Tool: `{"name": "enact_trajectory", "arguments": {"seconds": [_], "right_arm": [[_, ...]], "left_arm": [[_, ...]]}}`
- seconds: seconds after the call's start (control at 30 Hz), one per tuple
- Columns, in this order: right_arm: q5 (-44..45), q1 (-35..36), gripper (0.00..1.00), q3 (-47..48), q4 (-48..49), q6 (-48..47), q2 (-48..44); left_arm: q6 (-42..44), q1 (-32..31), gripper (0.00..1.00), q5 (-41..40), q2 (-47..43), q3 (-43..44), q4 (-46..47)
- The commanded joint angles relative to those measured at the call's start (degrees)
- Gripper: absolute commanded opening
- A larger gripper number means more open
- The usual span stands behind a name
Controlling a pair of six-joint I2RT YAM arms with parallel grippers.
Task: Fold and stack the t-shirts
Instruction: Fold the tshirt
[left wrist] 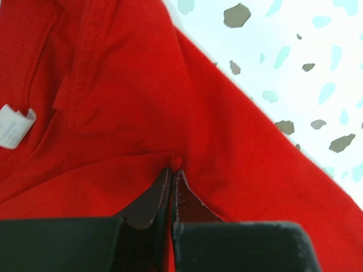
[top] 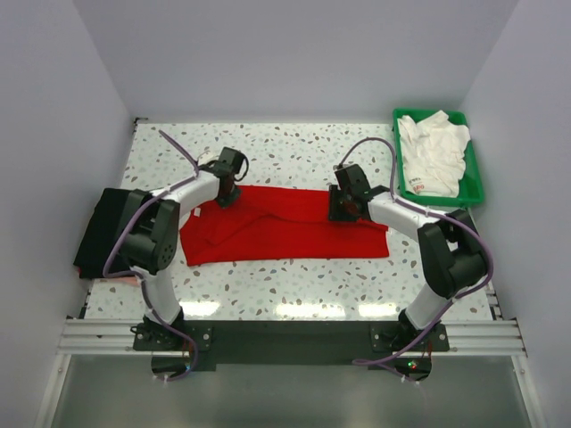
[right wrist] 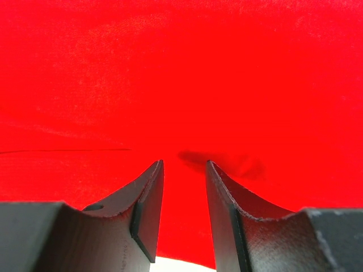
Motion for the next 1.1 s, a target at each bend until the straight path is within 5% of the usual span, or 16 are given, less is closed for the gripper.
{"name": "enact_trajectory", "arguments": {"seconds": [0.0,1.07], "right_arm": [[0.05,-0.27,0.39,0.23,1.13,-0.82,-1.46],[0.4,-0.53,0.39,-0.29,1.04,-0.9,-1.81]], "left_arm": [[-0.64,-0.03,0.0,0.79,-5.41,-2.17,1.44],[-6.17,-15.67,0.0,7.12,-20.88,-21.68,10.93]]}}
